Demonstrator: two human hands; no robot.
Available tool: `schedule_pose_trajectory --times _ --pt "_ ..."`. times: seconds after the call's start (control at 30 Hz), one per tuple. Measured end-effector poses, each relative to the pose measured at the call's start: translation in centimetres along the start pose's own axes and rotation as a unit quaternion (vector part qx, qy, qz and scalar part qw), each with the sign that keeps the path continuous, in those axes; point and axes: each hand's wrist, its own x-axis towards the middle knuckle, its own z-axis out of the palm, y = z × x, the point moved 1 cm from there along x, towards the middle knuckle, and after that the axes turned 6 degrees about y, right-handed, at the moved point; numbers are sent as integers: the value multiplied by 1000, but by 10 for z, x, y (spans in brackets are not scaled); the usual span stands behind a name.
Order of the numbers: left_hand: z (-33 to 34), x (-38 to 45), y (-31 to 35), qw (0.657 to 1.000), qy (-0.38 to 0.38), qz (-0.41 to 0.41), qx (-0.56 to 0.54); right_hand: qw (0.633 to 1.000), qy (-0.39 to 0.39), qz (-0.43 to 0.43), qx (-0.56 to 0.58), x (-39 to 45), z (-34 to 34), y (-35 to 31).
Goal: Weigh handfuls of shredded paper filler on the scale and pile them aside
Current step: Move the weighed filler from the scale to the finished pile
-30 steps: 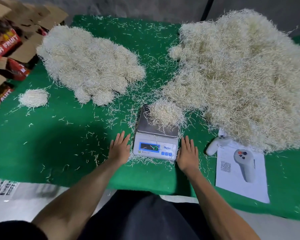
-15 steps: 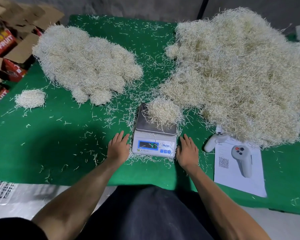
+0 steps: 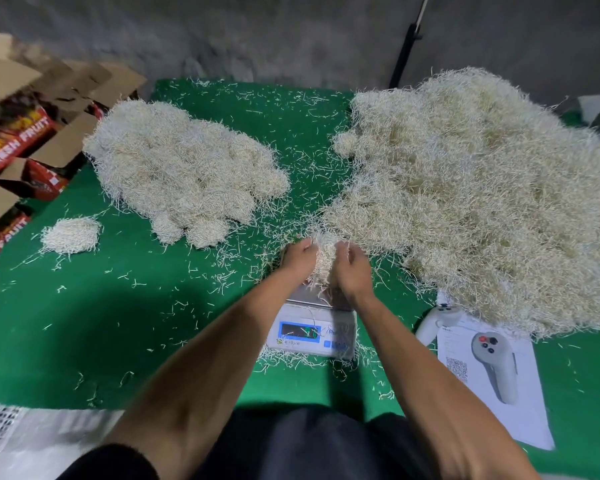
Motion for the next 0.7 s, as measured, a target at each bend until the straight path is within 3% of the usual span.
schedule_pose_trajectory --times 0.1,0.2,0.27,0.3,0.4,0.47,0.57,0.7 --pt "8 7 16 980 -52 -103 -164 1000 -2 -14 25 10 15 -21" --pt "1 21 27 905 -141 -160 -368 991 -59 -78 96 18 21 -34" --pt "-5 34 24 917 -80 -162 -355 986 -108 -114 54 23 26 -36" --pt "-11 42 19 926 -15 -171 -337 985 -113 -126 29 27 26 -36" --pt "-39 68 4 918 158 -204 -300 986 -39 -159 -36 59 14 -26" --pt "-60 81 -2 919 203 -197 -276 979 -39 -152 -130 84 4 -16" --pt "-79 95 -10 932 263 -140 -205 938 -113 -167 -283 114 5 -5" --pt "-91 107 -19 952 267 -114 -100 882 -167 -202 -392 143 32 -9"
